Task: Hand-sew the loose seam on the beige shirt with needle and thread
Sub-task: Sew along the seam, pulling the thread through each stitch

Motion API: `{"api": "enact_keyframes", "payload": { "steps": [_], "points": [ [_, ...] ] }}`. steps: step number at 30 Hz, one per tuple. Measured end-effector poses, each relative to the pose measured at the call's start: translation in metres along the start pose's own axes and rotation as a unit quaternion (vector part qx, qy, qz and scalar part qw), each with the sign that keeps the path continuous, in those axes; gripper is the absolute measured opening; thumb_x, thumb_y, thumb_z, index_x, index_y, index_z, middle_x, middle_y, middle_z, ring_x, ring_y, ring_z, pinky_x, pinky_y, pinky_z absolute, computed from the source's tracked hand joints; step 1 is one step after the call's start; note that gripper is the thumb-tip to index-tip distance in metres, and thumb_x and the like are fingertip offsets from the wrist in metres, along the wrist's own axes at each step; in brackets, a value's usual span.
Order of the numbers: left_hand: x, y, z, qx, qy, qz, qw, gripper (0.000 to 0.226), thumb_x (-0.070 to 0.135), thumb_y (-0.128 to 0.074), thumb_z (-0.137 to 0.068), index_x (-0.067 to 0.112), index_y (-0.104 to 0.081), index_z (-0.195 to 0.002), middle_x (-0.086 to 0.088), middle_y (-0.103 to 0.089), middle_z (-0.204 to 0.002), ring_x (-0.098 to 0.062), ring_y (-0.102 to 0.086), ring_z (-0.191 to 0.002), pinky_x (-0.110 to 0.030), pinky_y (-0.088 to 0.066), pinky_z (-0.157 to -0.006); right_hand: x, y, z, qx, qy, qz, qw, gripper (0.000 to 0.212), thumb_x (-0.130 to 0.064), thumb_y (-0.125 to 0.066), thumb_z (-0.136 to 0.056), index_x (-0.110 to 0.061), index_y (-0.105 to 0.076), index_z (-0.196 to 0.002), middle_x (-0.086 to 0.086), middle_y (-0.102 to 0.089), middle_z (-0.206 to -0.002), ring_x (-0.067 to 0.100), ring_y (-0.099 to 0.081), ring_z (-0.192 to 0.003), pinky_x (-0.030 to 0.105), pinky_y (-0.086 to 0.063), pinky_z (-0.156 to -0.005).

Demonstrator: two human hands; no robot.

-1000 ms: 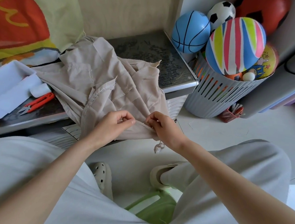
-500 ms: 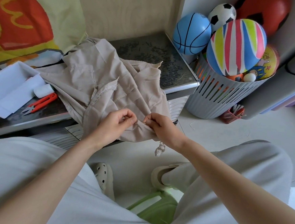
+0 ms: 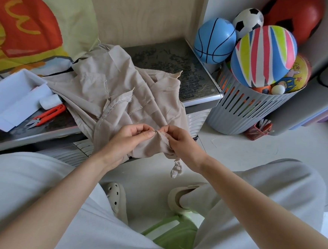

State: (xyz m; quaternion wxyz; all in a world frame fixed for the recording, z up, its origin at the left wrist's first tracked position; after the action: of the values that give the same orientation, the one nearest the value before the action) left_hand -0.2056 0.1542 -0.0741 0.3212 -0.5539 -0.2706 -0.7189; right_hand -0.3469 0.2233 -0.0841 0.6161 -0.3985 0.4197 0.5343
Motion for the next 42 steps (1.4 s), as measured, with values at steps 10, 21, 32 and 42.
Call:
{"api": "enact_keyframes", "payload": {
  "steps": [10,21,32,42],
  "points": [
    [-0.004,0.004,-0.006,0.032,0.037,0.054,0.997,0.015,0.009,-0.054,-0.093,0.011,-0.065,-0.082,0.005,-0.068,-0.071,-0.004,-0.062,-0.069,-0.015,-0.050,-0.065,0.000,0.006,-0.008,0.057,-0.006,0.029,0.998,0.025,0.002,-0.042,-0.097,-0.012,-0.058,-0.084,0.007,-0.053,-0.073,0.019,-0.044,-0.061,0.025,-0.036,-0.051],
    [-0.008,0.000,-0.011,0.074,0.048,0.008,0.996,0.017,0.012,-0.052,-0.095,0.014,-0.064,-0.083,-0.001,-0.064,-0.085,-0.001,-0.058,-0.080,-0.006,-0.042,-0.063,-0.005,-0.003,-0.013,0.105,0.105,0.176,0.973,0.013,-0.013,-0.046,-0.099,-0.019,-0.058,-0.099,-0.007,-0.062,-0.094,0.001,-0.057,-0.084,0.010,-0.042,-0.075],
    [-0.012,0.000,-0.018,0.058,0.079,0.078,0.992,0.017,0.009,-0.049,-0.095,0.010,-0.066,-0.092,-0.003,-0.070,-0.088,-0.008,-0.064,-0.083,-0.018,-0.047,-0.081,-0.008,-0.008,-0.017,0.095,0.246,0.290,0.920,0.033,0.012,-0.048,-0.087,-0.011,-0.069,-0.099,-0.004,-0.061,-0.098,0.001,-0.054,-0.095,0.008,-0.039,-0.087],
    [-0.014,0.001,-0.019,0.041,0.073,0.079,0.993,0.022,0.003,-0.048,-0.094,0.009,-0.067,-0.085,0.001,-0.072,-0.080,-0.005,-0.066,-0.078,-0.010,-0.049,-0.072,-0.008,-0.008,-0.013,0.118,0.212,0.242,0.939,0.018,-0.003,-0.064,-0.085,-0.013,-0.074,-0.095,-0.001,-0.071,-0.095,0.005,-0.062,-0.092,0.014,-0.046,-0.086]
  ]
}}
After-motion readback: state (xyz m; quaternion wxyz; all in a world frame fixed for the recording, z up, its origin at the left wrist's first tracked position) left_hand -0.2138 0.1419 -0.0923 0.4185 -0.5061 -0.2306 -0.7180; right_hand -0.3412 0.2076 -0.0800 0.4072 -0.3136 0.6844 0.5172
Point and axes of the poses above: each hand's wrist, its own z-axis away from the middle knuckle, its own y-axis out of the back of the hand, x = y × z, the point moved 1 cm from there along -z, towards the middle knuckle
